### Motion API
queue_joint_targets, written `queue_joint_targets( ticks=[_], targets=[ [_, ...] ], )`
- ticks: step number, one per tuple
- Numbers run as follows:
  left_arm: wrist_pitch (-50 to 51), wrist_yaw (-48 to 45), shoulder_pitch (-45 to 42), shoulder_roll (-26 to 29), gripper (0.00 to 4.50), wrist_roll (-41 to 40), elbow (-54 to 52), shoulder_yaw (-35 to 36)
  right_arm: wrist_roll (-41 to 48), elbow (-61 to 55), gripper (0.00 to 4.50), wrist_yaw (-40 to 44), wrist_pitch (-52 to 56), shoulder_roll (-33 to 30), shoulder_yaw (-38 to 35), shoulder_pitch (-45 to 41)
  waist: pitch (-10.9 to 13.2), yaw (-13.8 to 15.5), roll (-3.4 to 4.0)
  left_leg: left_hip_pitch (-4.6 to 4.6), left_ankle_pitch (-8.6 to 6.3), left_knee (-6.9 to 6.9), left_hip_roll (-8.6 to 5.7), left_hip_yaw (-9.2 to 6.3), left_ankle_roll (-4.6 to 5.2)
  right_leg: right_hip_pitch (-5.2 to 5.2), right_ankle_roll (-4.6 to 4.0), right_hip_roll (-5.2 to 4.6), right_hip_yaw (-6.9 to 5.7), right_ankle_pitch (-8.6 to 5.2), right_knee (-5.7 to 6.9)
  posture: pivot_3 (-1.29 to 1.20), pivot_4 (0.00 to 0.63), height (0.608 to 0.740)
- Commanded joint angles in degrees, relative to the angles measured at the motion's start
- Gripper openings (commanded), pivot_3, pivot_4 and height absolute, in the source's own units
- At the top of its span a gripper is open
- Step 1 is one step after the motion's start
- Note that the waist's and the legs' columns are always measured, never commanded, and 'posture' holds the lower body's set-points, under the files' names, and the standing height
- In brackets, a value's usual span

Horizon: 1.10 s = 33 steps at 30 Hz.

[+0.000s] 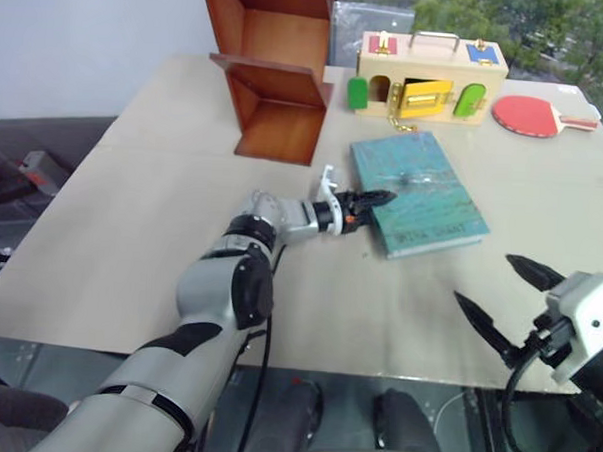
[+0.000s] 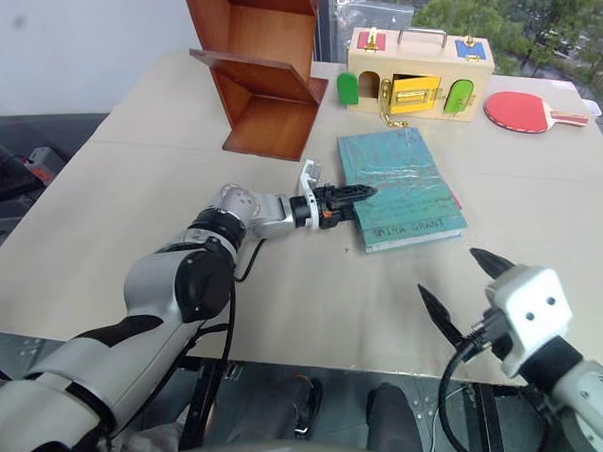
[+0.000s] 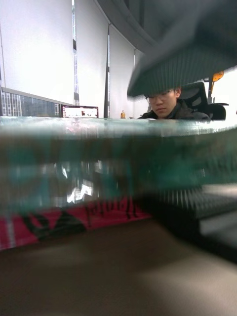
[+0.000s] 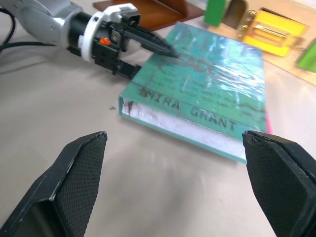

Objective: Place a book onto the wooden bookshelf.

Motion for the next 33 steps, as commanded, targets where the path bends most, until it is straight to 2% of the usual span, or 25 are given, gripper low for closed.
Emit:
queue_joint_targets(
  ticks=[1, 2, 3, 4, 11, 15, 17, 20, 22, 23, 24, 25, 27, 31, 33],
  targets=[
    [0.7, -1.0, -1.6, 0.3, 1.10, -0.4, -0.1, 1.2, 1.6, -2.1, 4.50, -3.1, -5.0, -2.5, -2.5, 2.1, 0.0, 0.0, -0.04, 0.01, 0.00, 0.00, 0.01, -0.01, 0.00, 0.01, 0.00, 0.01, -0.01, 0.00, 0.00, 0.00, 0.150, 0.740],
    [1.2, -1.2, -1.6, 0.6, 0.51, -0.6, -0.2, 1.3, 1.8, -2.1, 4.50, -3.8, -5.6, -3.2, -2.4, 2.5, 0.0, 0.0, -0.04, 0.00, 0.00, 0.01, 0.02, -0.02, 0.00, 0.01, 0.00, 0.03, -0.03, 0.00, 0.00, 0.00, 0.150, 0.740],
    [1.8, -1.4, -1.6, 0.9, 0.13, -0.7, -0.2, 1.6, 1.9, -2.1, 4.50, -4.4, -6.1, -3.9, -2.3, 2.8, 0.0, 0.0, -0.05, 0.00, 0.00, 0.01, 0.02, -0.01, 0.00, 0.01, 0.00, 0.02, -0.02, 0.00, 0.01, 0.00, 0.150, 0.740],
    [2.8, -1.7, -1.5, 1.4, 0.03, -1.0, -0.3, 2.0, 2.1, -2.1, 4.50, -5.0, -6.4, -4.4, -2.2, 2.9, 0.0, 0.0, -0.07, 0.00, 0.00, 0.02, 0.02, -0.01, 0.00, 0.01, 0.00, 0.02, -0.02, 0.00, 0.01, 0.00, 0.150, 0.740],
    [14.1, -7.6, -0.8, 5.7, 0.03, -2.2, -5.7, 0.5, 3.1, -2.1, 4.50, -6.9, -5.9, -6.2, -1.6, 1.1, 0.0, 0.0, -0.10, -0.02, 0.00, 0.03, 0.01, -0.02, 0.00, 0.00, 0.00, 0.06, -0.03, 0.00, -0.01, 0.00, 0.150, 0.740],
    [19.6, -12.2, -0.1, 6.7, 0.03, -5.6, -21.8, -3.3, 3.4, -2.1, 4.50, -6.2, -3.6, -5.2, -1.7, -1.5, 0.1, 0.0, -0.16, -0.07, 0.00, 0.05, 0.02, -0.03, 0.00, -0.01, 0.00, 0.04, -0.03, 0.00, -0.02, 0.00, 0.150, 0.740],
    [17.5, -14.8, 1.7, 6.9, 0.03, -6.6, -37.5, -8.9, 3.2, -2.1, 4.50, -5.7, -1.5, -4.2, -1.3, -4.1, 0.1, 0.1, -0.18, -0.07, 0.00, 0.06, 0.02, -0.03, 0.00, -0.01, 0.00, 0.03, -0.03, 0.00, -0.03, 0.00, 0.150, 0.740],
    [0.9, -20.1, 5.3, 8.0, 0.03, -2.3, -58.6, -18.2, 2.9, -1.2, 4.50, -4.4, 0.9, -2.9, -0.6, -8.4, 0.1, 0.1, -0.23, -0.13, 0.00, 0.11, 0.07, 0.00, 0.00, 0.00, -0.01, -0.16, 0.00, 0.01, -0.06, 0.00, 0.150, 0.740],
    [-16.0, -23.4, 4.2, 10.0, 0.03, 4.5, -63.9, -22.9, 2.4, -0.1, 4.50, -3.1, 2.0, -2.2, -0.1, -11.0, 0.1, 0.3, -0.23, -0.13, 0.00, 0.10, 0.08, 0.00, -0.01, 0.01, -0.01, -0.17, -0.01, 0.01, -0.12, 0.00, 0.150, 0.740],
    [-27.6, -24.8, 2.9, 12.0, 0.03, 10.3, -64.1, -26.1, 2.0, 0.4, 4.50, -2.5, 2.7, -1.8, 0.3, -12.4, 0.1, 0.3, -0.20, -0.11, 0.00, 0.09, 0.08, 0.02, -0.01, 0.03, -0.02, -0.17, 0.00, 0.02, -0.14, 0.00, 0.150, 0.740],
    [-43.6, -24.8, 0.8, 14.5, 0.03, 18.1, -61.7, -29.4, 1.4, 1.1, 4.50, -1.6, 3.1, -1.5, 0.8, -13.9, 0.1, 0.3, -0.20, -0.07, 0.00, 0.09, 0.08, 0.03, -0.01, 0.05, -0.02, -0.17, 0.01, 0.02, -0.13, 0.00, 0.150, 0.740],
    [-54.6, -25.1, -1.3, 16.5, 0.03, 23.0, -58.7, -31.4, 0.9, 1.7, 4.50, -1.0, 3.6, -1.2, 1.5, -15.4, 0.1, 0.2, -0.22, -0.03, 0.00, 0.08, 0.09, 0.03, -0.01, 0.08, -0.03, -0.17, 0.00, 0.02, -0.12, 0.00, 0.150, 0.740],
    [-71.7, -23.9, -6.1, 20.0, 0.03, 30.2, -50.9, -33.9, 0.1, 2.7, 4.50, 0.2, 4.6, -0.5, 2.7, -18.4, 0.1, 0.2, -0.21, 0.03, 0.00, 0.00, 0.12, 0.10, -0.01, 0.10, -0.13, -0.17, 0.01, 0.08, -0.16, 0.00, 0.150, 0.740],
    [-86.8, -22.5, -16.6, 27.2, 0.03, 41.0, -32.2, -39.0, -1.5, 4.2, 4.50, 1.9, 6.4, 1.0, 5.2, -24.1, 0.1, 0.2, -0.19, 0.02, -0.01, -0.02, 0.10, 0.08, 0.02, 0.10, -0.12, -0.16, -0.01, 0.08, -0.19, 0.00, 0.150, 0.740],
    [-92.1, -18.6, -20.6, 31.1, 0.03, 50.0, -23.0, -43.8, -1.6, 4.9, 4.50, 2.5, 7.1, 1.8, 6.4, -27.4, 0.1, 0.0, -0.16, 0.02, -0.01, -0.05, 0.08, 0.08, 0.04, 0.09, -0.10, -0.06, -0.01, 0.08, -0.19, 0.00, 0.150, 0.740]
  ],
)
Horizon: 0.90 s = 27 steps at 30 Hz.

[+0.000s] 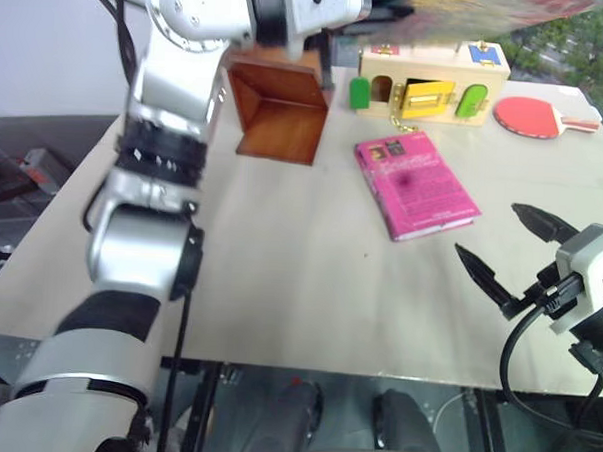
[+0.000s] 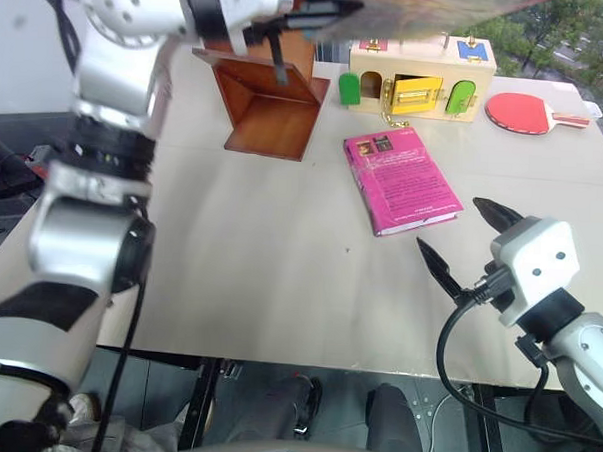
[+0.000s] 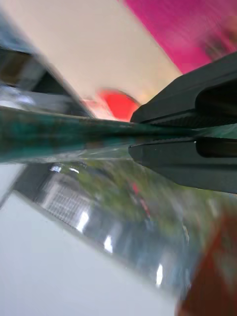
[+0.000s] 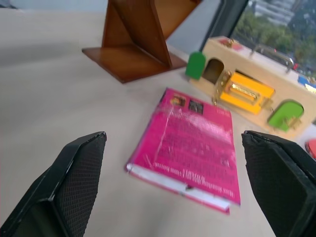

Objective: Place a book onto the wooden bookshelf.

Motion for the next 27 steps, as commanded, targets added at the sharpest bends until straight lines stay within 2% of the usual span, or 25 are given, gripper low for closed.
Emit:
queue_joint_targets(
  ticks=[1, 4, 8, 16, 21, 23, 25, 27],
  targets=[
    [-9.1, 7.5, -5.7, 5.3, 0.03, 14.1, 13.9, -6.6, -0.8, 0.3, 4.50, 1.2, 1.1, 1.2, 1.4, -4.7, 0.0, -0.2, -0.07, 0.00, 0.00, 0.01, 0.00, 0.00, 0.00, -0.02, 0.01, 0.04, 0.00, 0.00, 0.01, 0.00, 0.150, 0.740],
    [-5.9, 12.9, -10.1, 6.6, 0.03, 21.6, 22.1, -11.0, -1.1, 1.3, 4.50, 1.8, 2.3, 1.9, 2.4, -8.8, 0.2, -0.3, -0.27, -0.10, 0.01, 0.04, -0.01, -0.01, 0.02, -0.10, 0.02, 0.12, -0.02, -0.01, 0.11, 0.00, 0.150, 0.740],
    [-1.1, 15.2, -12.6, 5.9, 0.03, 27.6, 28.8, -15.0, 0.0, 2.7, 4.50, 2.8, 3.7, 2.1, 1.7, -14.7, 0.5, -0.4, -0.63, -0.25, -0.01, 0.18, -0.04, -0.10, 0.04, -0.14, 0.03, 0.20, -0.13, -0.01, 0.05, 0.00, 0.150, 0.740],
    [3.7, 21.9, -11.7, 2.6, 0.03, 33.7, 36.5, -18.8, 0.3, 8.1, 4.50, 4.3, 7.6, 1.6, 4.0, -29.3, 0.5, -1.1, -0.72, -0.27, -0.06, 0.39, -0.04, -0.08, 0.13, -0.11, 0.04, 0.17, -0.16, -0.01, 0.12, 0.00, 0.150, 0.740],
    [7.2, 27.9, -11.3, 3.3, 0.03, 36.3, 38.8, -19.9, -1.1, 9.2, 4.50, 5.2, 8.3, 2.9, 5.7, -33.5, 0.5, -1.9, -0.71, -0.27, -0.06, 0.39, -0.01, -0.05, 0.13, -0.15, 0.04, 0.18, -0.12, -0.01, 0.20, 0.00, 0.150, 0.740],
    [7.6, 28.1, -11.3, 4.2, 0.86, 36.4, 39.2, -19.7, -1.7, 9.4, 4.50, 5.6, 8.3, 3.4, 5.9, -33.7, 0.5, -1.8, -0.71, -0.27, -0.06, 0.40, 0.00, -0.05, 0.13, -0.16, 0.04, 0.19, -0.13, -0.01, 0.24, 0.00, 0.150, 0.740],
    [6.9, 28.6, -11.4, 4.8, 1.29, 35.6, 39.2, -18.7, -2.0, 9.4, 4.50, 5.9, 8.3, 3.6, 5.7, -33.4, 0.5, -1.9, -0.71, -0.27, -0.07, 0.49, -0.01, -0.05, 0.13, -0.15, 0.04, 0.19, -0.13, -0.01, 0.28, 0.00, 0.150, 0.740],
    [5.2, 28.0, -11.6, 5.4, 2.15, 34.2, 39.0, -17.1, -2.2, 9.1, 4.50, 6.3, 8.5, 4.1, 5.2, -33.0, 0.5, -2.2, -0.71, -0.27, -0.07, 0.50, -0.01, 0.00, 0.14, -0.18, 0.04, 0.19, -0.08, -0.01, 0.30, 0.00, 0.150, 0.740]
  ],
)
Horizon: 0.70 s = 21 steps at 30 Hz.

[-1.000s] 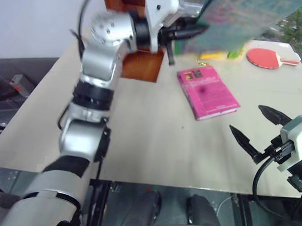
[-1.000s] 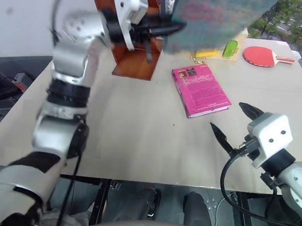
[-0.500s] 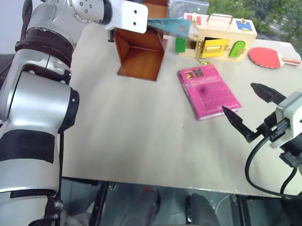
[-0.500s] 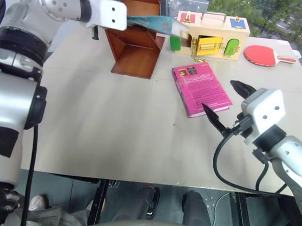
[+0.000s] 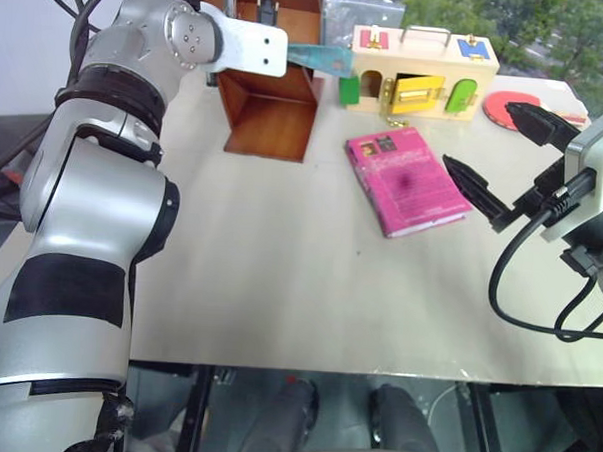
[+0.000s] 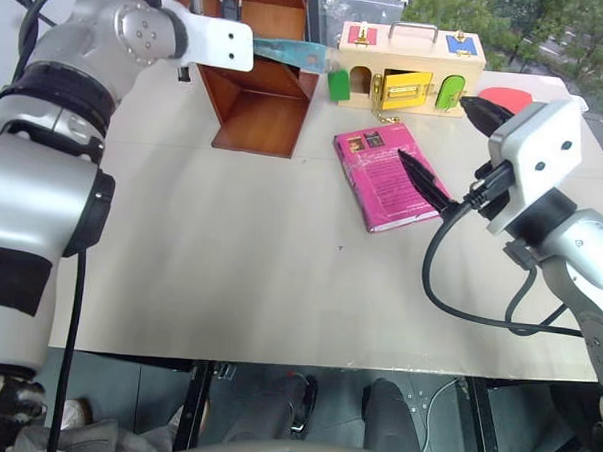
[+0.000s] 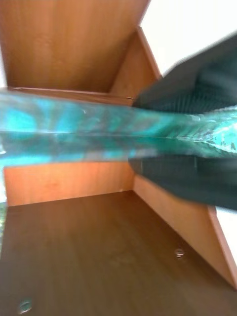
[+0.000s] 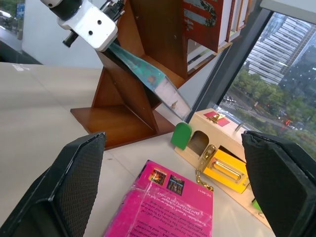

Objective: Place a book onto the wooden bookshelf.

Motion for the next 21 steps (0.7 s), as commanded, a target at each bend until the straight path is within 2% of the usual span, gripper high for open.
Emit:
queue_joint_targets(
  ticks=[1, 2, 6, 9, 12, 14, 17, 19, 20, 21],
  targets=[
    [-2.1, -0.2, -0.8, 2.7, 2.67, -1.9, 0.0, 2.6, -0.5, -1.2, 4.50, 0.6, 0.1, 0.7, -1.7, 0.1, 0.0, -0.2, -0.01, 0.00, 0.00, 0.00, 0.00, -0.01, 0.00, -0.02, 0.00, 0.00, 0.00, 0.00, 0.00, 0.00, 0.150, 0.740],
    [-4.4, -2.5, -0.7, 3.4, 3.01, -4.5, -0.3, 4.8, -0.4, -1.3, 4.50, 0.6, 0.3, 0.9, -1.8, 0.2, 0.0, -0.2, -0.01, -0.01, 0.00, -0.01, 0.00, -0.02, -0.01, -0.02, 0.00, 0.00, -0.01, 0.00, 0.00, 0.00, 0.150, 0.740],
    [-12.5, -11.1, 1.0, 5.6, 3.01, -14.0, -2.1, 13.1, 0.2, -2.1, 4.50, 0.7, 1.0, 1.7, -2.9, 1.4, 0.0, -0.1, -0.01, -0.09, 0.00, 0.04, 0.00, -0.03, 0.00, -0.04, 0.00, -0.04, -0.04, 0.00, -0.06, 0.00, 0.150, 0.740],
    [-11.5, -30.7, 4.5, 3.1, 3.01, -31.0, -5.4, 25.7, 0.6, -2.5, 4.50, 0.9, 1.4, 2.1, -3.3, 1.9, 0.0, 0.0, 0.01, -0.15, -0.01, 0.12, -0.02, -0.08, 0.02, -0.04, 0.00, -0.07, -0.11, 0.00, -0.06, 0.00, 0.150, 0.740],
    [-3.0, -41.0, 9.3, -0.9, 3.01, -42.7, -13.0, 32.8, 1.0, -2.4, 4.50, 1.3, 1.7, 2.2, -3.9, 2.0, 0.0, 0.3, 0.04, -0.22, -0.02, 0.31, -0.01, -0.18, 0.03, -0.05, -0.01, -0.05, -0.26, 0.00, -0.03, 0.00, 0.150, 0.740],
    [2.9, -42.1, 13.3, -3.9, 3.01, -47.0, -18.6, 34.8, 1.1, -2.2, 4.50, 1.5, 2.1, 2.2, -4.1, 1.9, 0.0, 0.3, 0.04, -0.25, -0.02, 0.35, -0.02, -0.18, 0.03, -0.04, 0.00, -0.07, -0.26, 0.00, 0.00, 0.00, 0.150, 0.740],
    [13.8, -38.7, 21.3, -11.4, 2.33, -53.7, -31.1, 36.6, 1.3, -2.2, 4.50, 1.6, 2.8, 2.0, -4.7, 1.6, 0.0, 0.3, 0.08, -0.26, -0.02, 0.41, -0.02, -0.19, 0.03, -0.01, 0.00, -0.09, -0.25, 0.01, 0.06, 0.00, 0.150, 0.740],
    [15.3, -29.7, 26.2, -19.3, 1.41, -54.7, -37.1, 36.5, 1.7, -2.7, 4.50, 1.2, 3.5, 1.7, -5.4, 1.6, 0.0, 0.5, 0.07, -0.30, -0.02, 0.44, -0.03, -0.22, 0.03, -0.02, -0.01, -0.12, -0.24, 0.01, 0.11, 0.00, 0.150, 0.740],
    [15.9, -26.8, 27.6, -21.5, 0.91, -54.6, -39.1, 36.4, 1.8, -2.7, 4.50, 1.1, 3.8, 1.7, -5.6, 1.5, 0.0, 0.6, 0.07, -0.30, -0.02, 0.45, -0.03, -0.22, 0.03, -0.01, -0.01, -0.12, -0.24, 0.01, 0.11, 0.00, 0.150, 0.740],
    [14.8, -21.9, 28.8, -24.7, 0.66, -53.1, -39.4, 35.8, 1.9, -3.1, 4.50, 0.9, 4.2, 1.6, -5.9, 1.5, 0.0, 0.7, 0.06, -0.31, -0.02, 0.49, -0.03, -0.23, 0.03, -0.01, -0.01, -0.12, -0.24, 0.01, 0.11, 0.00, 0.150, 0.740]
  ],
)
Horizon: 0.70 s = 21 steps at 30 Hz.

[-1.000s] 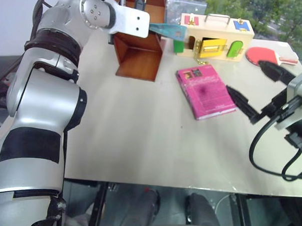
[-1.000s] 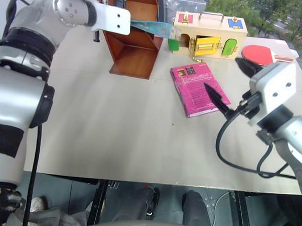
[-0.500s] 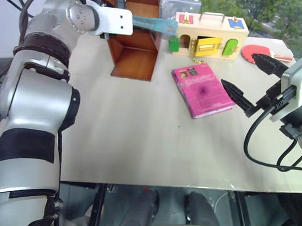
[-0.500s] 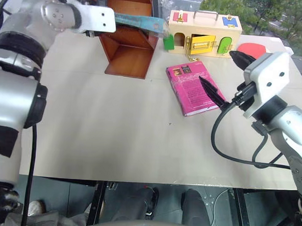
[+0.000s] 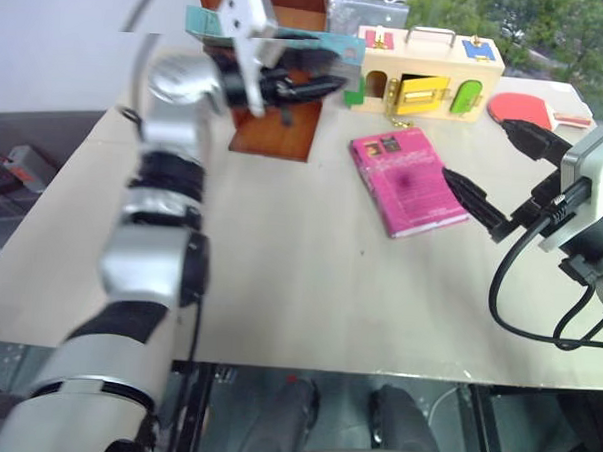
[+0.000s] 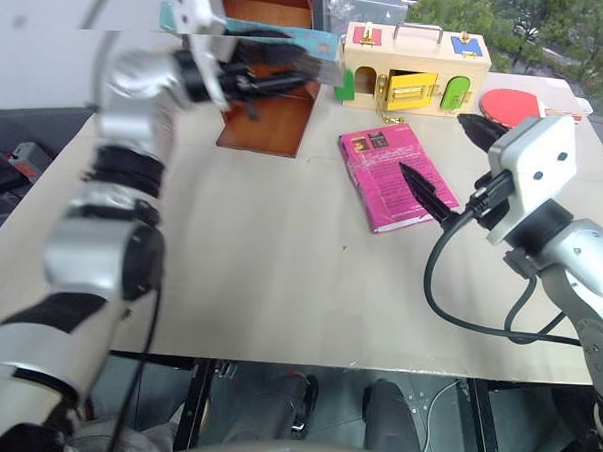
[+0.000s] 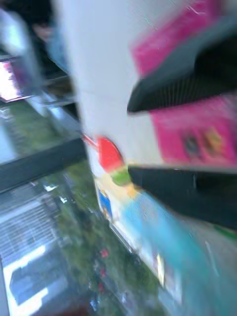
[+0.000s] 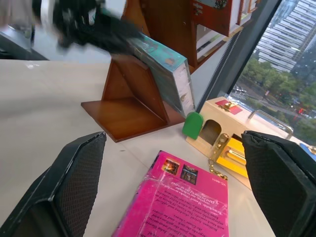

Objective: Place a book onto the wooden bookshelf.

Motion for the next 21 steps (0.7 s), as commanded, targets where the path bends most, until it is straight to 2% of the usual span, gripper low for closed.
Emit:
queue_joint_targets(
  ticks=[1, 2, 5, 7, 12, 14, 17, 20, 21],
  targets=[
    [0.1, 15.0, 2.7, -8.6, 0.42, 1.1, -7.4, -0.9, 0.8, -2.3, 4.50, -0.6, 0.9, -0.6, -3.2, -0.6, 0.0, 0.0, -0.02, -0.03, 0.00, 0.02, 0.00, 0.00, 0.00, -0.01, 0.00, -0.01, 0.00, 0.00, 0.01, 0.00, 0.150, 0.740],
    [-3.4, 20.4, 2.6, -11.6, 0.19, 3.4, -5.1, -1.6, 0.8, -2.7, 4.50, -1.0, 1.3, -0.7, -3.6, -0.4, 0.0, -0.1, -0.02, -0.11, 0.00, 0.04, 0.00, 0.00, 0.00, -0.07, 0.00, -0.10, 0.01, 0.00, 0.02, 0.00, 0.150, 0.740],
    [-10.1, 45.3, -1.7, -18.2, 0.19, 12.0, 6.0, -3.2, 1.0, -4.0, 4.50, -2.2, 2.6, -0.5, -4.5, 0.3, 0.0, 0.0, -0.02, -0.09, 0.00, 0.02, 0.01, 0.05, -0.01, -0.11, 0.00, -0.19, 0.07, 0.01, 0.07, 0.00, 0.150, 0.740],
    [-12.5, 60.1, -5.0, -19.5, 0.19, 16.8, 12.0, -4.3, 1.1, -4.8, 4.50, -3.0, 3.3, -0.3, -4.7, 0.6, 0.0, -0.1, -0.02, -0.04, 0.00, -0.02, 0.02, 0.13, -0.01, -0.13, 0.00, -0.19, 0.16, 0.00, 0.15, 0.00, 0.150, 0.740],
    [-11.6, 83.3, -10.4, -19.1, 0.19, 20.3, 21.0, -3.3, 1.9, -7.4, 4.50, -5.0, 5.2, -0.2, -6.0, 1.6, 0.0, 0.1, -0.01, 0.04, 0.00, -0.06, 0.02, 0.25, -0.01, -0.12, 0.00, -0.19, 0.29, 0.00, 0.19, 0.00, 0.150, 0.740],
    [-12.7, 86.4, -11.0, -17.6, 0.19, 19.6, 22.3, -2.0, 2.2, -8.1, 4.50, -5.6, 5.8, -0.1, -6.7, 2.0, 0.0, -0.1, -0.01, 0.05, 0.00, -0.06, 0.00, 0.27, -0.01, -0.13, 0.00, -0.18, 0.30, 0.00, 0.20, 0.00, 0.150, 0.740],
    [-14.1, 81.5, -10.3, -16.6, 0.19, 17.7, 23.3, -1.2, 2.2, -8.5, 4.50, -6.1, 6.1, 0.4, -6.9, 2.5, 0.0, -0.6, 0.01, 0.23, -0.01, -0.17, 0.03, 0.46, -0.01, -0.13, 0.01, -0.15, 0.53, 0.01, 0.25, 0.00, 0.150, 0.740],
    [-16.6, 69.8, -8.4, -17.5, 0.19, 14.7, 22.6, -0.7, 2.0, -8.4, 4.50, -6.2, 6.0, 0.7, -6.6, 2.7, 0.0, -1.2, 0.02, 0.45, -0.02, -0.29, 0.12, 0.67, 0.02, -0.13, 0.01, -0.08, 0.76, 0.00, 0.43, 0.00, 0.150, 0.740],
    [-16.7, 58.6, -6.7, -18.6, 0.19, 11.4, 21.3, -0.2, 1.7, -8.1, 4.50, -6.1, 5.9, 0.9, -6.3, 2.8, 0.0, -1.2, 0.06, 0.46, -0.05, -0.29, 0.13, 0.68, 0.07, -0.13, 0.01, -0.06, 0.76, 0.00, 0.46, 0.00, 0.150, 0.740]
  ],
)
